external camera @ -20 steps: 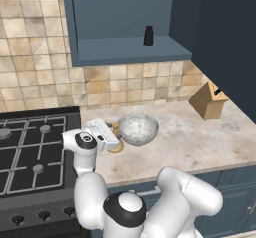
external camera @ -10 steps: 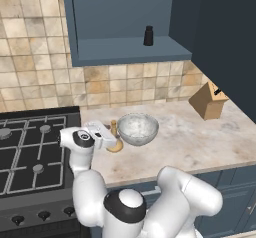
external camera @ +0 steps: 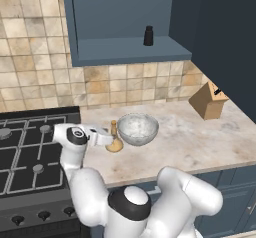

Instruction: Retrieve the bottle and the shaker from the cabinet and place them next to the mixing bowl on the counter. Then add garlic from the fridge to the mixing bowl.

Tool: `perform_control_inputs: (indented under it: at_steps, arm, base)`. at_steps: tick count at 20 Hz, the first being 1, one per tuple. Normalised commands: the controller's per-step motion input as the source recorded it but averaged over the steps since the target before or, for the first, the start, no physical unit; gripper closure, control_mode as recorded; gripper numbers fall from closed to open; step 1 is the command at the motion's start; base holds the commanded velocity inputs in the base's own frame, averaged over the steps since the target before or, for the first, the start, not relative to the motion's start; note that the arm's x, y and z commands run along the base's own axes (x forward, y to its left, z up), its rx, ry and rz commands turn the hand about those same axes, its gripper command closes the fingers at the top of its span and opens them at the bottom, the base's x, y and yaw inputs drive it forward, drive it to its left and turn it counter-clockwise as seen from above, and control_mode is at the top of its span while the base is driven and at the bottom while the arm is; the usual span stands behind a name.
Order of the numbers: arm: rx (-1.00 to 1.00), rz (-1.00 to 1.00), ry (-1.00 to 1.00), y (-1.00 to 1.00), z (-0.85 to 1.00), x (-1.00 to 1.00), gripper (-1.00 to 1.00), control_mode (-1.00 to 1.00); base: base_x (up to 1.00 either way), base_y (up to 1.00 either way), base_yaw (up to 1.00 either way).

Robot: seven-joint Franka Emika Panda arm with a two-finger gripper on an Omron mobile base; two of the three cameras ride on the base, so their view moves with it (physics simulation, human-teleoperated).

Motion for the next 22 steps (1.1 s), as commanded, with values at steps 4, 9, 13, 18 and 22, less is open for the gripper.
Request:
perform_control_inputs:
  at_steps: [4,9,13,18,22]
  arm:
    - [0.00,0.05,-0.04,0.39,0.09,-0.90,-1.00,-1.00]
    - [-0.01,0.02,-0.09,0.14,0.47,-0.76,-1.00,-1.00]
    - [0.09,0.00,0.23,-0.10,0.95,-0.29,-1.00,-1.00]
    - [0.26,0.03,0.19,-0.21,0.89,-0.45,-1.00,-1.00]
    - [0.31,0.04,-0.12,-0.30,0.41,-0.80,-1.00,-1.00]
  base:
    - [0.00,0.00,0.00]
    - [0.00,0.00,0.00]
    - [0.00,0.00,0.00]
    - [0.00,0.00,0.00]
    - [0.00,0.00,0.00]
